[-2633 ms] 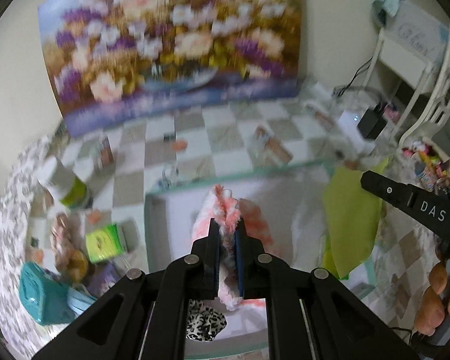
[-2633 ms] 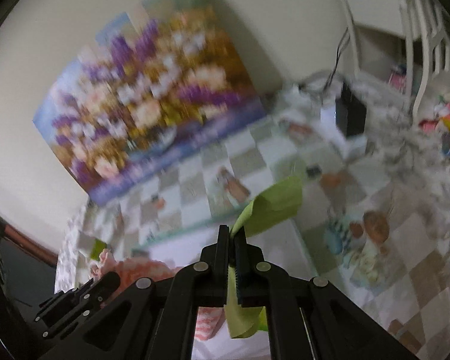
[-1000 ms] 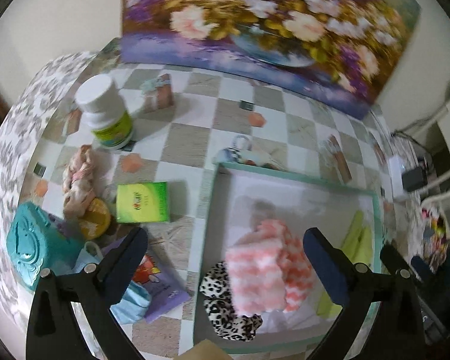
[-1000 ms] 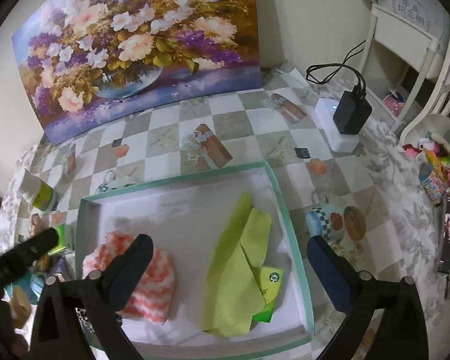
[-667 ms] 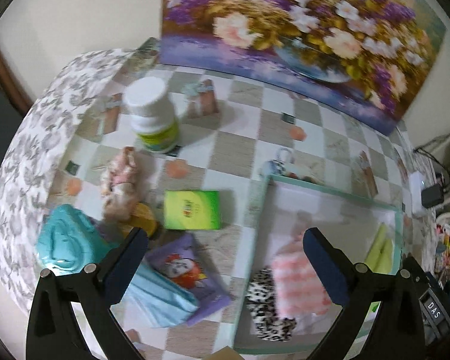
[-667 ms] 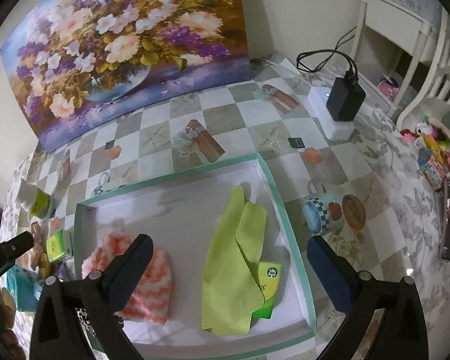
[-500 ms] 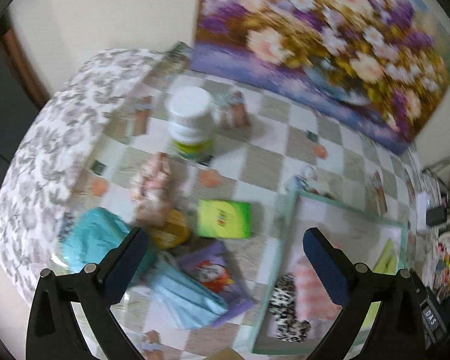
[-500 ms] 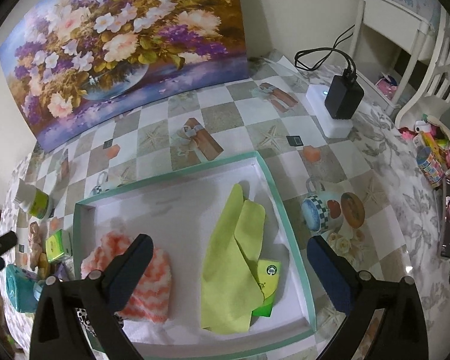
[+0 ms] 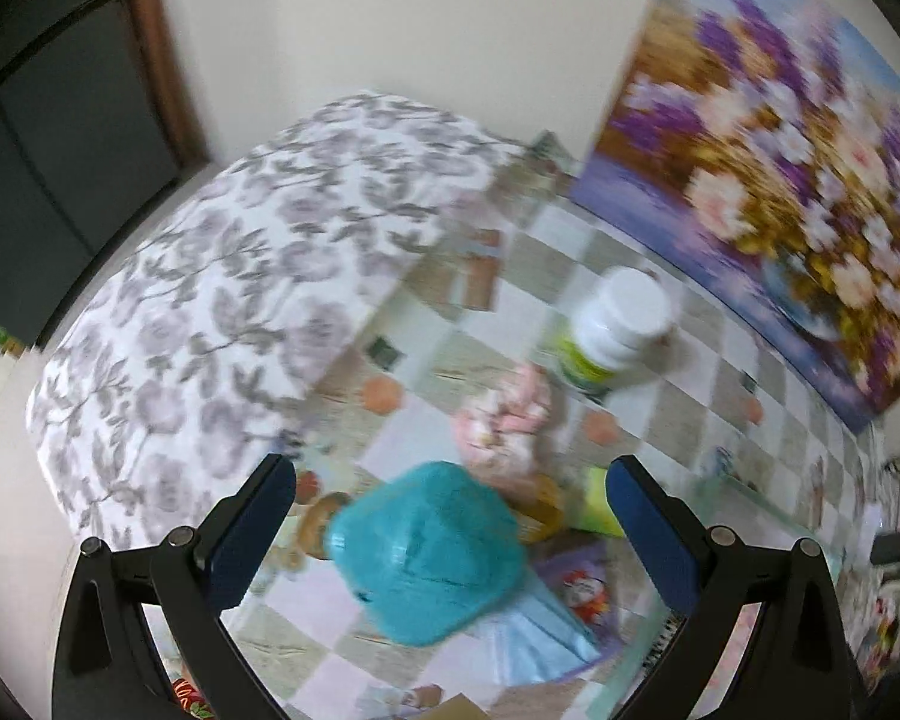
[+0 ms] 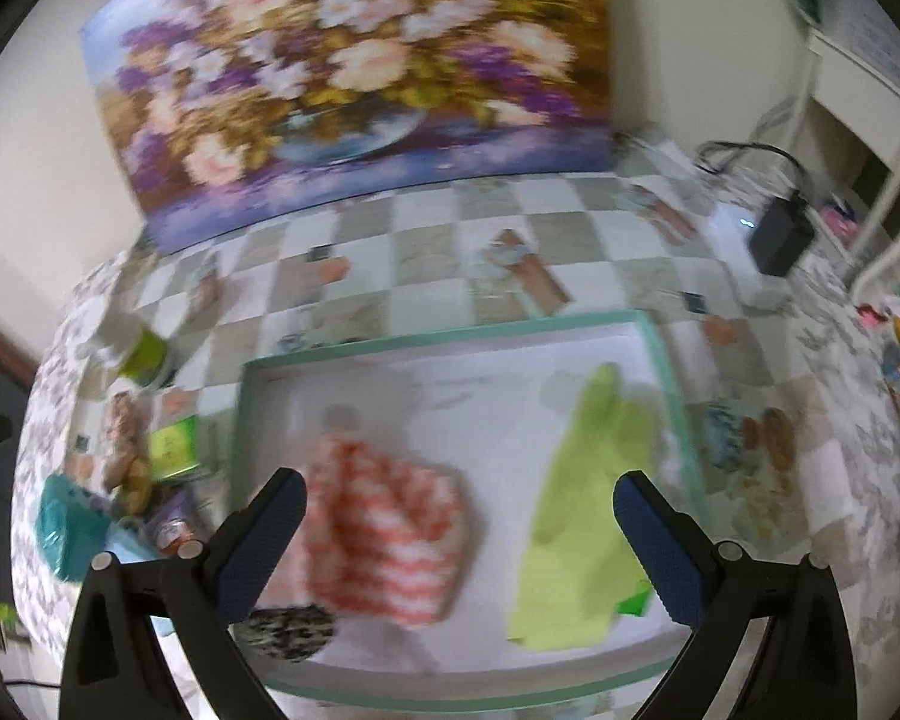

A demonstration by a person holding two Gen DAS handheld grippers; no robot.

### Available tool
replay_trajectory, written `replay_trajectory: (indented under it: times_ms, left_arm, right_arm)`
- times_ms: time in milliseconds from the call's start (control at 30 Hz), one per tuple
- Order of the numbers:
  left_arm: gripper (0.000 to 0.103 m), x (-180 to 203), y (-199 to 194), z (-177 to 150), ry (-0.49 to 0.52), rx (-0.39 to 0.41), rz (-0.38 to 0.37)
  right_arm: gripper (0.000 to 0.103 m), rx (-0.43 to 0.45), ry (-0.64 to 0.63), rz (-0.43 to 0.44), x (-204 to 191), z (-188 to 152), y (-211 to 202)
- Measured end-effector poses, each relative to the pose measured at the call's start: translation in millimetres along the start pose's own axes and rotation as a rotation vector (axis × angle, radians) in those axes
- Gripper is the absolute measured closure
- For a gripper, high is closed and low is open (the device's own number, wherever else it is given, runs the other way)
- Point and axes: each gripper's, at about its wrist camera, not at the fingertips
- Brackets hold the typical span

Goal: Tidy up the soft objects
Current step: 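Withdraw both open grippers from the tray toward the item pile, then grasp the pink floral cloth with the left gripper while the right gripper grasps the green tissue pack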

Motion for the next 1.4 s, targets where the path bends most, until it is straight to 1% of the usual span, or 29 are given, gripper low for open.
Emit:
replay_trajectory:
  times_ms: [100, 200, 267, 367, 500, 633, 700, 800, 867, 933, 967, 1000, 1067, 1200, 1333, 1400]
  left_arm:
    - [0.0, -17, 5, 6, -0.049, -0.01, 0.009]
    - [0.0, -28, 10, 11, -0.083, -0.02, 0.0]
    - [0.0, -31, 13, 12, -0.091, -0.033, -0.012]
    - [0.0, -35, 21, 14, -0.099, -0.067, -0.051]
    - [0.0, -32, 30, 19, -0.081, -0.103, -0.074]
    - [0.0, -26, 45, 30, -0.026, -0.149, -0.112]
    - [0.0, -18, 53, 40, 0.024, -0.168, -0.099]
    - [0.0, -3, 68, 52, 0.122, -0.219, -0.075]
    - [0.0, 9, 81, 56, 0.189, -0.274, -0.065]
    - [0.0, 17, 95, 57, 0.23, -0.349, -0.091]
    - [0.0, 20, 106, 58, 0.233, -0.41, -0.105]
    - [0.0, 21, 114, 58, 0.224, -0.445, -0.11]
    - [0.0, 23, 125, 59, 0.218, -0.467, -0.105]
    - [0.0, 31, 148, 58, 0.265, -0.506, -0.019]
    - [0.0, 41, 159, 57, 0.299, -0.523, 0.002]
    - [0.0, 49, 162, 53, 0.334, -0.531, 0.023]
  right_arm:
    - [0.0, 0.001, -0.042, 0.032, -22, 0, 2]
    - [0.0, -0.003, -0.085, 0.068, -46, 1, 7]
    - [0.0, -0.005, -0.104, 0.083, -57, 1, 9]
    - [0.0, -0.01, -0.122, 0.112, -72, 3, 12]
    - [0.0, -0.011, -0.136, 0.138, -88, 6, 15]
    - [0.0, -0.015, -0.17, 0.163, -110, 13, 21]
    - [0.0, -0.016, -0.183, 0.179, -120, 17, 25]
    - [0.0, -0.026, -0.207, 0.24, -141, 24, 35]
    - [0.0, -0.036, -0.221, 0.252, -152, 28, 42]
    - [0.0, -0.06, -0.235, 0.249, -165, 33, 54]
    - [0.0, -0.071, -0.243, 0.252, -171, 35, 59]
    - [0.0, -0.082, -0.255, 0.255, -176, 36, 64]
    - [0.0, -0.101, -0.275, 0.249, -183, 37, 74]
    - [0.0, -0.146, -0.284, 0.234, -190, 38, 97]
    - [0.002, -0.177, -0.289, 0.234, -194, 38, 113]
    - [0.005, -0.187, -0.293, 0.232, -195, 38, 120]
Point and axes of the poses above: each gripper's, at about its wrist camera, not at the fingertips, and y roughly the way its jaws point, x to its right, z to its top, and after that the axes turned 9 degrees about -y, right-handed
